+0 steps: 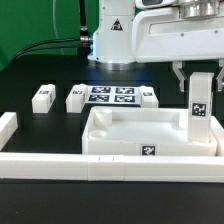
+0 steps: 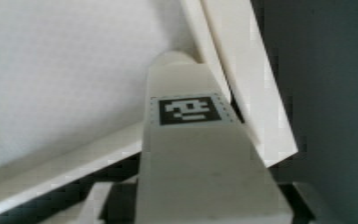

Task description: Assemble desk

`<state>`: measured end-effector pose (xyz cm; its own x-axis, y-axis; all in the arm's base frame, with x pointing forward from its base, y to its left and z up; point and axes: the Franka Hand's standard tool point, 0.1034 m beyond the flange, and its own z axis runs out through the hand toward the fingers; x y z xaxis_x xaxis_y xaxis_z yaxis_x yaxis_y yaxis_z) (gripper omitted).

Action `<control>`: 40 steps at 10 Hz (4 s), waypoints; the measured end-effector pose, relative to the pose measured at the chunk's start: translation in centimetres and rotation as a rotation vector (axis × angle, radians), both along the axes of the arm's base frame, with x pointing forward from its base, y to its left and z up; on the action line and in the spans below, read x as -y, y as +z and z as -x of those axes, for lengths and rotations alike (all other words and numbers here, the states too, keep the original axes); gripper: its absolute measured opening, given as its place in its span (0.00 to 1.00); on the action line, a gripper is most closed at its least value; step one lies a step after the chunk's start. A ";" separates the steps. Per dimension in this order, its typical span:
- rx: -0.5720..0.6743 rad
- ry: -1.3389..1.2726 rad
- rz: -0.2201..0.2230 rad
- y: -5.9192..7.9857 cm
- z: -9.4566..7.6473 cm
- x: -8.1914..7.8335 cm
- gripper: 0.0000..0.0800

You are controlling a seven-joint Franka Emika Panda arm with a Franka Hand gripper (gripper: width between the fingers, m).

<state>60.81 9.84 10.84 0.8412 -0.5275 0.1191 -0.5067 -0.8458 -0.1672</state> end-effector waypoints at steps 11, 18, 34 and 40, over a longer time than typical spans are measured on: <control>-0.067 -0.481 -0.092 -0.2 0.7 -1.6 0.80; -0.045 0.221 0.041 -0.3 0.9 -1.6 0.81; -0.048 0.102 0.043 0.0 0.6 -1.3 0.36; -0.112 -0.606 -0.070 0.0 0.9 -1.7 0.36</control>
Offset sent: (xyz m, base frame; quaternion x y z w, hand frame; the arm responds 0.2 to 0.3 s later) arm -0.0070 0.0179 -0.0076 -0.0441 -0.0061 0.3009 0.9526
